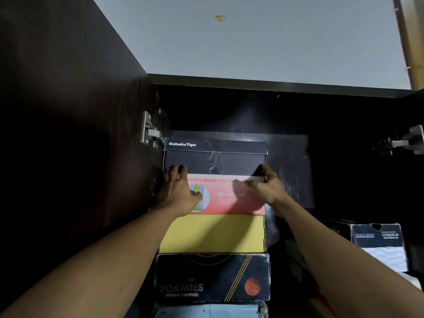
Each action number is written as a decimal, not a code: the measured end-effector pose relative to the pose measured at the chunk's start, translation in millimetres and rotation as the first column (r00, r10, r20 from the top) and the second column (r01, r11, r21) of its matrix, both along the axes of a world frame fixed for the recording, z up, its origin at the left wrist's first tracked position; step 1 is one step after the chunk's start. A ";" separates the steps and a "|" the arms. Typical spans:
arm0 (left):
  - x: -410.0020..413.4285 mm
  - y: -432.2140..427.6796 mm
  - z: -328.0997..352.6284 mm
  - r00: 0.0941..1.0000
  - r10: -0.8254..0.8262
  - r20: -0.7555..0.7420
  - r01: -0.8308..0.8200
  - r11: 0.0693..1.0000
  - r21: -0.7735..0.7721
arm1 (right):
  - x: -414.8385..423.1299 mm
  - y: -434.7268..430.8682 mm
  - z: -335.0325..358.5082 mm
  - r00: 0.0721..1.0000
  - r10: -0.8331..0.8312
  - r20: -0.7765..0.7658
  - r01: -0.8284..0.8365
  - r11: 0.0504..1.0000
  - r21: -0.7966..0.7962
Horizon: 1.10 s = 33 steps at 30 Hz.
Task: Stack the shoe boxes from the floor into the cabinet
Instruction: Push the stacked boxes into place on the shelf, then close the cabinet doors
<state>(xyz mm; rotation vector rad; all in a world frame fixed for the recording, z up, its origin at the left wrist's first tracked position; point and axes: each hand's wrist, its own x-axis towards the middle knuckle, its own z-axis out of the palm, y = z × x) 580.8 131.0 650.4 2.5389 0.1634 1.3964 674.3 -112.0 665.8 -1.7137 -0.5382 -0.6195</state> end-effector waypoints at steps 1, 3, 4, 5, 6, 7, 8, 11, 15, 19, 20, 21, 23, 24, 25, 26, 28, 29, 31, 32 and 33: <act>2.7 2.2 -1.3 0.999 0.004 -0.038 -0.003 1.000 0.004 | 2.7 1.4 -1.9 1.000 -0.018 0.000 0.018 0.999 -0.034; 6.2 3.0 -0.3 0.997 0.012 -0.072 -0.011 1.000 0.014 | -4.3 1.5 -1.3 0.999 -0.043 0.006 0.043 0.994 -0.100; 7.3 2.3 1.4 0.997 0.011 -0.077 -0.010 1.000 0.016 | -6.8 0.7 0.3 0.998 -0.057 0.010 0.058 0.989 -0.139; 7.5 2.1 3.2 0.996 0.012 -0.083 -0.010 1.000 0.015 | -4.2 -0.6 1.9 0.997 -0.073 0.016 0.075 0.981 -0.181; 7.3 2.5 4.0 0.996 0.016 -0.091 -0.014 1.000 0.016 | 1.6 -1.4 2.8 0.996 -0.085 0.019 0.087 0.974 -0.210; 6.6 3.1 3.8 0.995 0.023 -0.101 -0.021 1.000 0.018 | 3.4 -2.0 2.8 0.995 -0.095 0.016 0.096 0.966 -0.241; 6.0 3.6 3.1 0.993 0.028 -0.112 -0.026 0.999 0.019 | 2.3 -0.7 2.7 0.996 -0.089 0.010 0.088 0.960 -0.265; 3.5 3.0 0.8 0.991 0.037 -0.128 -0.034 0.999 0.027 | 1.5 -0.3 -0.6 0.997 -0.077 -0.005 0.073 0.954 -0.291; -1.7 -1.1 -7.2 0.990 0.030 -0.141 -0.022 0.998 0.059 | -5.1 0.1 -12.6 0.993 -0.109 0.044 0.118 0.929 -0.350; -2.6 -1.4 -13.7 0.977 0.022 -0.210 -0.011 0.999 0.051 | -5.7 2.9 -11.5 0.993 -0.110 0.031 0.113 0.930 -0.349; -2.4 -0.2 -13.1 0.978 0.022 -0.210 -0.011 0.999 0.050 | -4.8 3.7 -10.6 0.994 -0.101 0.035 0.107 0.936 -0.337; -2.0 1.9 -12.8 0.978 0.020 -0.209 -0.010 0.999 0.049 | -5.4 3.9 -11.1 0.994 -0.098 0.050 0.109 0.934 -0.341; -1.8 5.8 -15.6 0.974 0.014 -0.227 -0.005 0.999 0.040 | -10.8 3.3 -17.8 0.992 -0.095 0.081 0.118 0.924 -0.364; -1.8 7.3 -18.9 0.970 0.009 -0.242 -0.001 0.999 0.036 | -14.0 2.6 -23.1 0.991 -0.099 0.093 0.127 0.918 -0.376; -2.4 8.0 -21.9 0.968 0.002 -0.253 0.006 0.999 0.031 | -17.9 0.9 -28.4 0.988 -0.114 0.101 0.145 0.911 -0.387; -3.5 8.5 -24.0 0.967 -0.009 -0.255 0.017 1.000 0.026 | -22.2 -0.7 -31.9 0.986 -0.126 0.111 0.160 0.908 -0.387; -8.9 7.9 -25.1 0.969 -0.036 -0.243 0.041 0.999 0.017 | -30.1 -6.0 -35.6 0.987 -0.121 0.105 0.153 0.909 -0.389; -13.8 6.3 -24.4 0.971 -0.044 -0.234 0.049 0.999 0.017 | -35.1 -9.2 -36.2 0.988 -0.116 0.097 0.145 0.908 -0.393; -26.4 0.4 -23.6 0.975 -0.056 -0.216 0.061 0.998 0.014 | -49.6 -17.1 -37.9 0.991 -0.111 0.080 0.134 0.909 -0.394; -34.3 -4.4 -25.3 0.975 -0.067 -0.213 0.069 0.998 0.003 | -59.4 -21.6 -40.1 0.991 -0.110 0.070 0.129 0.912 -0.389; -43.1 -10.6 -28.4 0.973 -0.084 -0.214 0.083 0.996 -0.016 | -69.9 -26.4 -43.3 0.992 -0.110 0.054 0.123 0.914 -0.386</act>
